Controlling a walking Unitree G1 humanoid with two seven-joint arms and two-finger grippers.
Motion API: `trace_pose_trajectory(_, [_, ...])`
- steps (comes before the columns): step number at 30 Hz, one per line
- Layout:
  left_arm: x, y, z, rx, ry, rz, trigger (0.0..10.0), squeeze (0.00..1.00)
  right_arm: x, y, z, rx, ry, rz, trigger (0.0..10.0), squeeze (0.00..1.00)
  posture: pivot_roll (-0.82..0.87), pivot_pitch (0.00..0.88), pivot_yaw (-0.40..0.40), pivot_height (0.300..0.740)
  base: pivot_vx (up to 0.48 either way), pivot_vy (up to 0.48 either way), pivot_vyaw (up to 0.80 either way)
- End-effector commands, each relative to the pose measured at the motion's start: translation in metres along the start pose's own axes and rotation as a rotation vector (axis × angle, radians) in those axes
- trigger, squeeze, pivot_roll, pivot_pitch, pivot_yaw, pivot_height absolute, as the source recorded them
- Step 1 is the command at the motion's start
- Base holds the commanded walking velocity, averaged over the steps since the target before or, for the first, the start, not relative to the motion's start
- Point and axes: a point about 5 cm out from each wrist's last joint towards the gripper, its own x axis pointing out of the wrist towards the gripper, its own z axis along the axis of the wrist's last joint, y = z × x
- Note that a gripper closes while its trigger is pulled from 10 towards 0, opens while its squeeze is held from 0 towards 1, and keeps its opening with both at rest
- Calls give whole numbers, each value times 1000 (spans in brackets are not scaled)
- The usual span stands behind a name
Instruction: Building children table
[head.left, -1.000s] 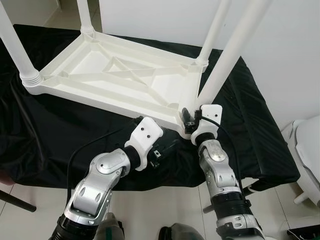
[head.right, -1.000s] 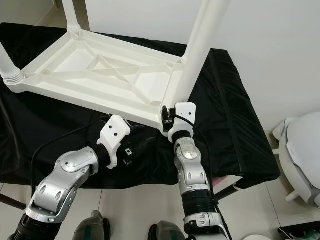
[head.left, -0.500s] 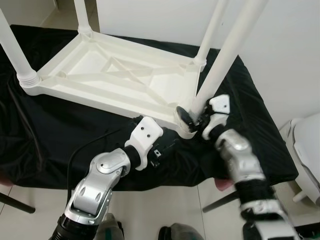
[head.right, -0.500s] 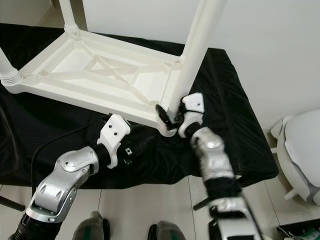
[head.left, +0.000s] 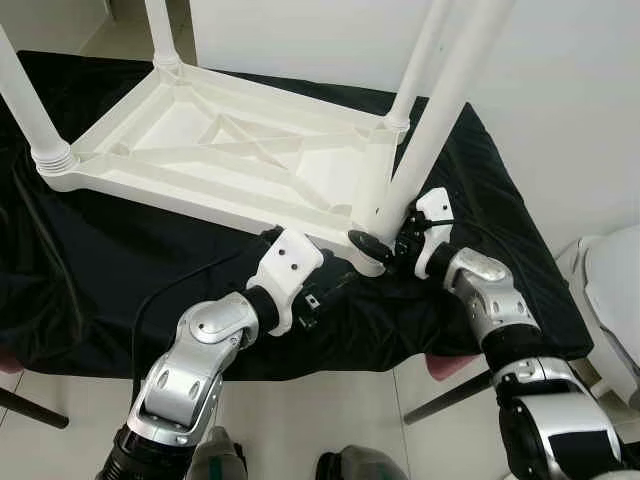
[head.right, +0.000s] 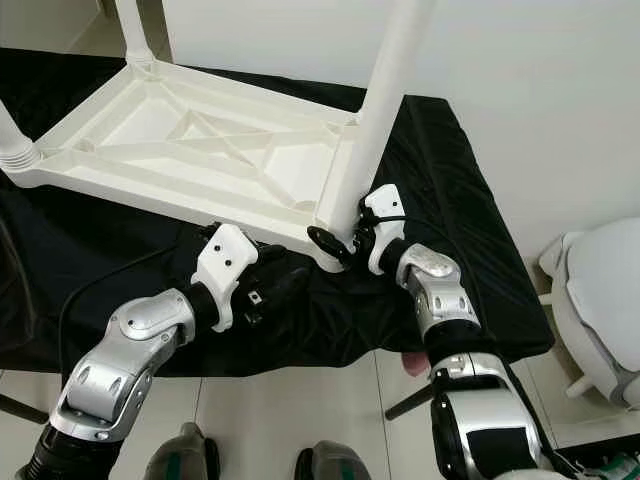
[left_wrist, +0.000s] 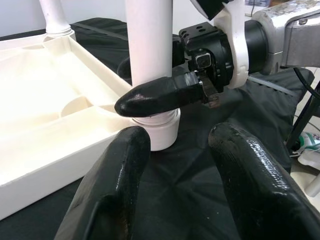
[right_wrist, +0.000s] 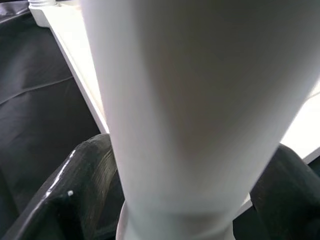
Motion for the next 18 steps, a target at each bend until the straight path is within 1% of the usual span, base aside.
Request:
trace_pose_trajectory(1, [-1,3,0,-1,3,93,10000,0,3,2,-2,-11,25,32,10000,0,32,6,-114,740,0,0,0])
trace_pose_trajectory(2, [-1,3,0,-3,3,97,10000,0,5,2,-1,-9,23,46,8627,0,38,7,-118,740,0,0,0])
trace_pose_trajectory(3, [-1,3,0,-5,3,100,10000,0,7,3,-1,-6,18,67,8314,0,40,5,-119,740,0,0,0])
trace_pose_trajectory(5, [-1,3,0,-5,3,100,10000,0,7,3,-1,-6,18,67,8314,0,40,5,-119,740,0,0,0])
trace_pose_trajectory(6, [-1,2,0,-5,3,100,10000,0,8,3,-1,-5,16,71,1647,0,40,8,-120,740,0,0,0])
trace_pose_trajectory(7, [-1,2,0,-5,3,100,10000,0,8,3,-1,-5,16,71,1647,0,40,8,-120,740,0,0,0])
trace_pose_trajectory(8, [-1,2,0,-5,3,100,10000,0,9,4,-1,-5,16,76,0,0,41,8,-120,740,0,0,0])
trace_pose_trajectory(18, [-2,0,-1,-9,5,96,10000,0,8,7,-8,0,-3,89,0,0,36,12,-119,740,0,0,0])
